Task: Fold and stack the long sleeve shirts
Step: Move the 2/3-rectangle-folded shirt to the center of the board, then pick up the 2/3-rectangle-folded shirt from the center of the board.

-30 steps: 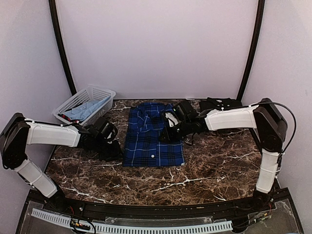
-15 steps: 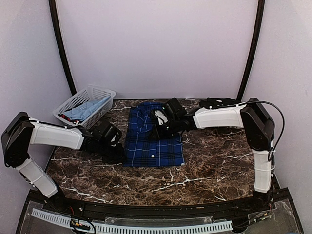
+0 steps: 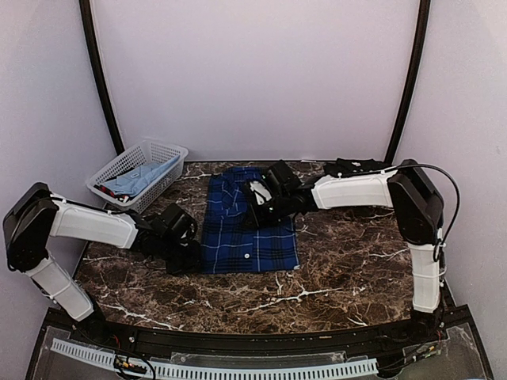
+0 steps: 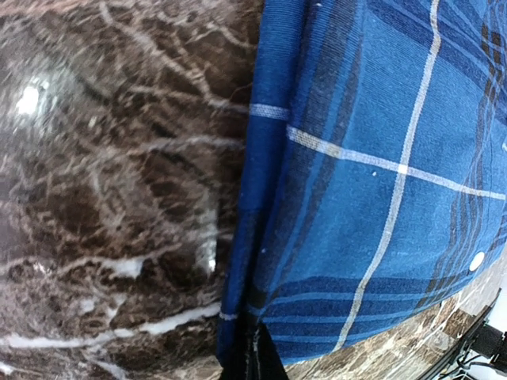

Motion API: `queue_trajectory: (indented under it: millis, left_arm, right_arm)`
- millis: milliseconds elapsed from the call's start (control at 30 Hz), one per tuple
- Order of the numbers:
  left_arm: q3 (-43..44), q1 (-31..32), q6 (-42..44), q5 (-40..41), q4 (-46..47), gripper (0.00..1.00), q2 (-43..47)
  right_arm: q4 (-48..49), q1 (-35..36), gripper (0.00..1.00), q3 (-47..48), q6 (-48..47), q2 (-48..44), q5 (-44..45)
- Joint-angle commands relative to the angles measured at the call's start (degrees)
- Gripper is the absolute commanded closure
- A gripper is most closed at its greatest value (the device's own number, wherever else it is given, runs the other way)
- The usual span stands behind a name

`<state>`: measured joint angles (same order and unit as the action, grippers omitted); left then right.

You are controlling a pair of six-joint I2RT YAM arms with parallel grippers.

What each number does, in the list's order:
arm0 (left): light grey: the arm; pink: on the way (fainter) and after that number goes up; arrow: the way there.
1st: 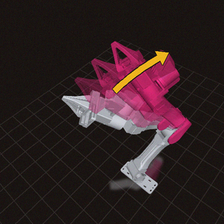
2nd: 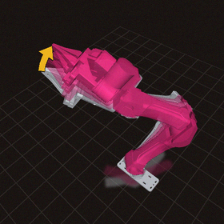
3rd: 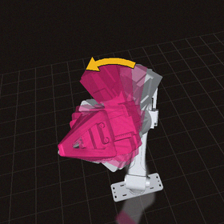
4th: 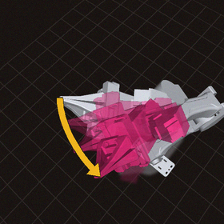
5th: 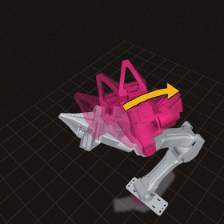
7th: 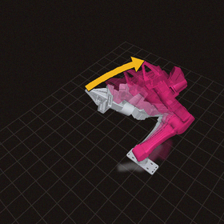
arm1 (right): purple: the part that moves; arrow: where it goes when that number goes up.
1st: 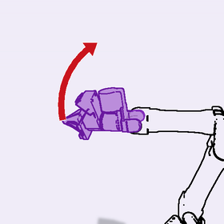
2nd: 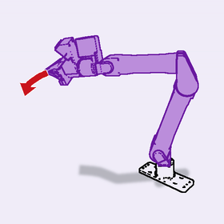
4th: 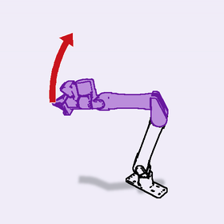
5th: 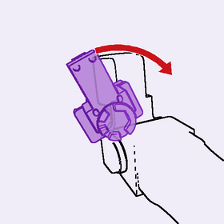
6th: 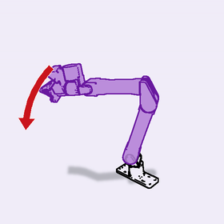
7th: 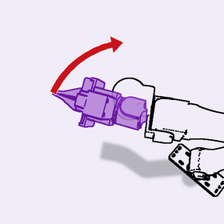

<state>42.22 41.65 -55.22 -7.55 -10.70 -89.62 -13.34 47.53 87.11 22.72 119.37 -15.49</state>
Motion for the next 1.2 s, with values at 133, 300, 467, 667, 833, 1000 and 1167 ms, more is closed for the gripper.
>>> queue_trajectory:
  millis: [133,300,467,667,833,1000,1167]
  left_arm:
    - [-6.55,0.42,-3.36,1.07,-7.37,1.0,7.44]
    - [-8.7,1.22,-4.85,0.07,-8.38,1.0,10.72]
    - [-9.86,2.68,-6.21,-0.55,-8.43,1.0,12.37]
    - [-10.32,4.13,-7.44,-0.89,-8.78,1.0,12.8]
    - [-11.02,4.36,-7.94,-0.66,-9.68,1.0,13.92]
    - [-10.99,4.41,-7.91,-0.04,-12.4,0.96,16.07]
    - [-10.93,4.41,-8.29,1.9,-16.21,0.81,20.17]
  right_arm:
    - [0.41,1.69,0.78,-10.17,-0.4,-7.79,2.1]
    - [1.31,2.86,0.78,-19.85,1.5,-14.92,0.96]
    - [1.58,4.95,0.78,-28.78,3.46,-21.0,-0.26]
    - [3.72,7.12,0.77,-36.66,6.43,-22.25,-1.54]
    - [3.28,7.1,0.78,-39.08,7.61,-22.01,-0.42]
    - [1.2,7.14,0.74,-40.51,8.02,-25.99,1.36]
    - [0.51,6.97,0.64,-42.56,8.84,-28.97,2.26]
